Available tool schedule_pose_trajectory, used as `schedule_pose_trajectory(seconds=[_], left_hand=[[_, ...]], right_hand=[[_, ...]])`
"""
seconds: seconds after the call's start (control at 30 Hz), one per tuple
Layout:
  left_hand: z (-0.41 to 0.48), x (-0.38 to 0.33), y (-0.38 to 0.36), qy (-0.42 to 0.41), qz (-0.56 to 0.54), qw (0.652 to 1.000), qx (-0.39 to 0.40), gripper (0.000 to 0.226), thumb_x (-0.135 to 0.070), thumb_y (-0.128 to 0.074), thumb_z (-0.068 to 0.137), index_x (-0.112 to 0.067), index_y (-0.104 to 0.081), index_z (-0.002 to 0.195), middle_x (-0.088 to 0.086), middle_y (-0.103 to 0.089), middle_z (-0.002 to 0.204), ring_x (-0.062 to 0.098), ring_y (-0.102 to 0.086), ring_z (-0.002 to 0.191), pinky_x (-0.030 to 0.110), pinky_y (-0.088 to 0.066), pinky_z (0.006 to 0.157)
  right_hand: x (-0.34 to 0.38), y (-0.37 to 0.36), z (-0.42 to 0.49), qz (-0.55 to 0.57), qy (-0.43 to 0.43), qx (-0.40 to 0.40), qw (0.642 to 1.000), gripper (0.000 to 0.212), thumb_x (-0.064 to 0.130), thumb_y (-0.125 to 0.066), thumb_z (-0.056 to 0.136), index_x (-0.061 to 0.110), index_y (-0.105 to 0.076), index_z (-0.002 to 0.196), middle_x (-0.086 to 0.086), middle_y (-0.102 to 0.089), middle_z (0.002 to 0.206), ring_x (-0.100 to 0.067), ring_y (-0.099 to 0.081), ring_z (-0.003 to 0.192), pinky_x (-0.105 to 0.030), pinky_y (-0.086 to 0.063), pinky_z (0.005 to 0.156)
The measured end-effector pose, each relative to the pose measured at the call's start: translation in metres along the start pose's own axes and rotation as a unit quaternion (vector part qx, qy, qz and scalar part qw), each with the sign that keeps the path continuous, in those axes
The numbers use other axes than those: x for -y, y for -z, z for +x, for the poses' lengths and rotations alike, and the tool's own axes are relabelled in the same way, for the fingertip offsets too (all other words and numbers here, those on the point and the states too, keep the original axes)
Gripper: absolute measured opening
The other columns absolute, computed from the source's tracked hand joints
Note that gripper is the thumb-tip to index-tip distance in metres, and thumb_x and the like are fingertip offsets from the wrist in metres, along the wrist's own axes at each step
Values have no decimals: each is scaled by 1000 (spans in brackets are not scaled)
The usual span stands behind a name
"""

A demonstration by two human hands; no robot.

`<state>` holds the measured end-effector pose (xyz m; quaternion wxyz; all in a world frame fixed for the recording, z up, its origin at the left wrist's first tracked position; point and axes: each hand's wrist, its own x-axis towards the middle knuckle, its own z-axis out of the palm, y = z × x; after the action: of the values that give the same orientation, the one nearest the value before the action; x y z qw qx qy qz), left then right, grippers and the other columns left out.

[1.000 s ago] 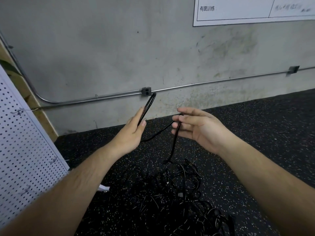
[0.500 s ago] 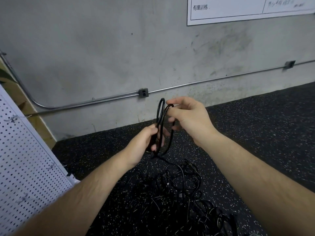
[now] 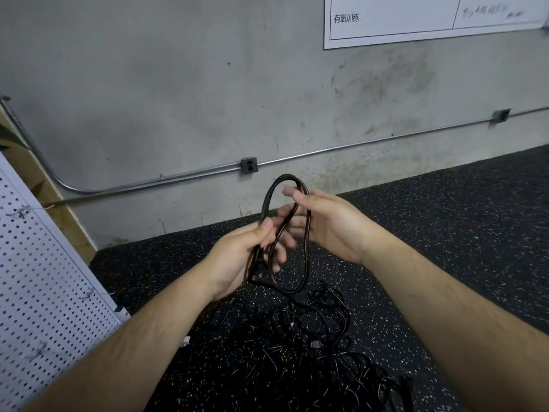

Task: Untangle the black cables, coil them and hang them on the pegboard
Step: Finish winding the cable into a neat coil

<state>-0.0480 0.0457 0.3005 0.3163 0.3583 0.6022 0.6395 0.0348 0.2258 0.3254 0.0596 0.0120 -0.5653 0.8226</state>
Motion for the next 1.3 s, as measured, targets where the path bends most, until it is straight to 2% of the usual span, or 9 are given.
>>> schedule_pose_trajectory(seconds=[0.1,0.17,0.23,0.4,0.57,0.7,0.83,1.07,1.3], left_hand=[[0,-1,11,28,28,997,-73,59,-60,-67,84,-8,-71,111,13,-65,124,17,-62,106,36,-49,99],[-1,-2,16,8,76,993,-91,52,-48,-61,86,0,-68,107,14,-65,102,10,-61,97,33,-45,105],[-3,-6,18,-2,70,997,-43,31,-38,-56,92,-8,-61,84,4,-62,81,14,-60,82,29,-50,89],[-2,-8,13,2,-34,999,26,27,-32,-47,102,-8,-55,96,0,-40,66,17,-38,58,34,-49,64],[2,2,10,-4,45,998,-46,24,-16,-38,108,-4,-57,98,-2,-48,64,15,-47,60,35,-51,73],[5,7,15,-11,98,992,-82,25,-16,-41,109,-8,-63,99,-5,-54,67,12,-50,63,32,-47,72],[8,9,15,-8,111,987,-117,24,-17,-46,108,-15,-69,98,-8,-59,75,9,-52,70,29,-47,69],[6,7,1,6,17,995,-102,24,-23,-45,106,-14,-67,105,4,-68,92,16,-56,84,25,-46,69],[4,8,0,42,81,995,-31,20,-19,-47,106,-8,-63,109,4,-74,95,20,-68,92,42,-48,91]], right_hand=[[3,5,1,-75,39,-44,995,29,13,-60,97,0,-62,122,-9,-73,92,-27,-72,94,-33,-60,78],[3,7,3,-138,64,-98,983,16,10,-60,99,6,-68,112,-10,-75,90,-27,-74,90,-35,-62,76],[2,2,6,-182,87,-142,969,11,12,-62,100,10,-71,105,-9,-76,90,-25,-75,87,-37,-62,75],[-1,-11,11,-188,98,-180,961,12,14,-60,102,9,-70,98,-5,-72,82,-20,-71,80,-42,-63,80],[-1,-12,11,-190,92,-180,961,8,19,-68,97,15,-74,92,2,-71,83,-10,-67,85,-32,-62,75],[6,-8,9,-294,91,-186,933,11,26,-69,96,19,-75,89,17,-68,69,8,-57,57,-10,-46,59],[8,-8,8,-303,66,-179,934,17,25,-64,100,14,-76,99,2,-71,81,-1,-48,55,-15,-42,54],[3,-10,10,-249,53,-168,952,16,18,-60,102,10,-74,104,1,-70,78,-2,-47,50,-15,-41,50],[1,-16,6,-253,113,-187,942,12,19,-63,100,22,-74,99,3,-70,81,6,-55,53,-13,-42,59]])
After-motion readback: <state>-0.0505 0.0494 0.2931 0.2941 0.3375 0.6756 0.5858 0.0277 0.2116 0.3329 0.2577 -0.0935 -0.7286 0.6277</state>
